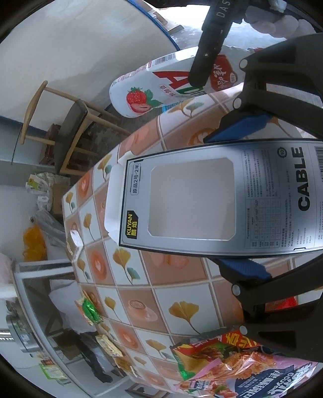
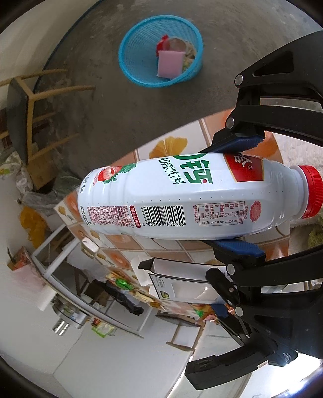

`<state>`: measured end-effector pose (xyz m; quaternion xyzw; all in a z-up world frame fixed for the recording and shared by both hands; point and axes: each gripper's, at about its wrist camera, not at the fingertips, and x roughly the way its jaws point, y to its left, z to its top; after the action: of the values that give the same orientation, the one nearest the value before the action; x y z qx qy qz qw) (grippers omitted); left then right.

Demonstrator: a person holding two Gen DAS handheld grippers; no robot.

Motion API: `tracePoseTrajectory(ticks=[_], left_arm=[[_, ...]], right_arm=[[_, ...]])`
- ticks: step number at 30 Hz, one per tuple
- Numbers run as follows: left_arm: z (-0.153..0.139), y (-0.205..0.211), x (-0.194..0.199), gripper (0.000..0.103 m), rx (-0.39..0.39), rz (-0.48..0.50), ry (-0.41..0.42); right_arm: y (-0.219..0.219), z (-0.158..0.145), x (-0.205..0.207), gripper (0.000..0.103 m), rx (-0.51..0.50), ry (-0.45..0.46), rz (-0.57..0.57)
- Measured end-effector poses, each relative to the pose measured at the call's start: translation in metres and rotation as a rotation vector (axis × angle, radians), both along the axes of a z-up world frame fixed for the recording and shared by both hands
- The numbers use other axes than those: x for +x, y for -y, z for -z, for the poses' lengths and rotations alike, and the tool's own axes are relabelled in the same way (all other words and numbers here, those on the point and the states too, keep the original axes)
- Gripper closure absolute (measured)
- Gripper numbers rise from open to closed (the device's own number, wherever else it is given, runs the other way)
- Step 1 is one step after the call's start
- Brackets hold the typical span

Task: Collect trash
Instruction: 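Carry the CABLE box and white bottle from the table toward the blue basket, then open both tools to drop the box and bottle into the basket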

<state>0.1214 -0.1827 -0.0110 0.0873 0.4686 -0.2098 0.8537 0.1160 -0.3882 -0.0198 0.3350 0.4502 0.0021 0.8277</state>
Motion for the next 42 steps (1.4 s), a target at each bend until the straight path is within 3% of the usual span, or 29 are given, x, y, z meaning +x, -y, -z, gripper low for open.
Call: tracePoseTrajectory(ticks=[21,27,32,42], left_arm=[[-0.020,0.126,-0.016,0.024,0.015,0.253,0.077],[-0.017,0.165,-0.010,0.024,0.011,0.325,0.036],[-0.007,0.206,-0.002,0.023,0.011,0.400,-0.046],[0.053,0.289,0.016,0.023,0.080,0.467,-0.244]], right_arm=[[0.092,0.008,-0.080,0.048,0.058,0.027,0.276],[0.123,0.017,-0.103,0.048,0.091,0.022,0.375],[0.150,0.030,-0.120,0.048,0.141,0.016,0.456],[0.185,0.078,-0.124,0.048,0.304,-0.044,0.529]])
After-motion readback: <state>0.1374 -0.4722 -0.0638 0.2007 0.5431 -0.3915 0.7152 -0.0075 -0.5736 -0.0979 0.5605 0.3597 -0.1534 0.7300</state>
